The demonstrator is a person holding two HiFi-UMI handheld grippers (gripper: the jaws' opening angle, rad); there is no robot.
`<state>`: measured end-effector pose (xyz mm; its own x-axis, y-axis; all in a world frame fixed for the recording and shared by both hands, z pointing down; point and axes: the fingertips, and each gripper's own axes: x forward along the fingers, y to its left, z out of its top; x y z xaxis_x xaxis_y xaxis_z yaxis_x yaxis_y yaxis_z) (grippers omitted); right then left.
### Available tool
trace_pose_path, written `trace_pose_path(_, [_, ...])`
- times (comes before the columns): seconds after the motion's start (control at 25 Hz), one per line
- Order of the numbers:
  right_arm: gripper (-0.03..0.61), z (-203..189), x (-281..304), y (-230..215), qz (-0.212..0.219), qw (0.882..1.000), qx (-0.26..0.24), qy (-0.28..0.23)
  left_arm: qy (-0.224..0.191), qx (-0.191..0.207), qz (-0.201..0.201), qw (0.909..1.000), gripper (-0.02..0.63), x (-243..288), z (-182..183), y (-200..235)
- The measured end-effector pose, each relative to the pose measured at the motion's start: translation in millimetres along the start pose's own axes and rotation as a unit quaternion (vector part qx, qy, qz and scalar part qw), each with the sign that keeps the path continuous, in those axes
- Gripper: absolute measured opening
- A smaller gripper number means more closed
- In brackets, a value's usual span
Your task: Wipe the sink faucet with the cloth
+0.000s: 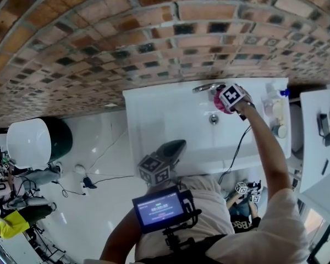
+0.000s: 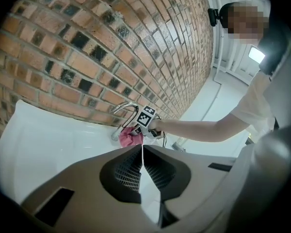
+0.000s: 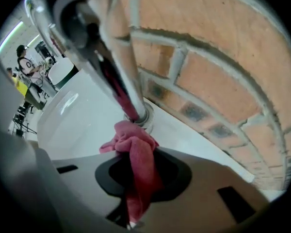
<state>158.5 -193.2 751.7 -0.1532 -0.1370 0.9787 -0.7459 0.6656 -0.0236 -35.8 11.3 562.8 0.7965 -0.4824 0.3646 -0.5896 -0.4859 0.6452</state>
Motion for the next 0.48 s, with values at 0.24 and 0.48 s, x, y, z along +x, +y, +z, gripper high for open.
trace_pose_path(0.24, [0.064, -15.9, 9.6, -3.3, 0.079, 0.993, 0.088, 0.025, -0.001, -0.003, 0.007, 1.0000, 0.000, -2.5, -0.2, 7.3])
trace_pose_path(0.48, [0.064, -25.1, 43.1, -25.1, 0.197, 0.950, 0.244, 0.002, 0.019, -0.001, 0.009, 0.9998, 0.000, 3.2, -8.9, 8.2])
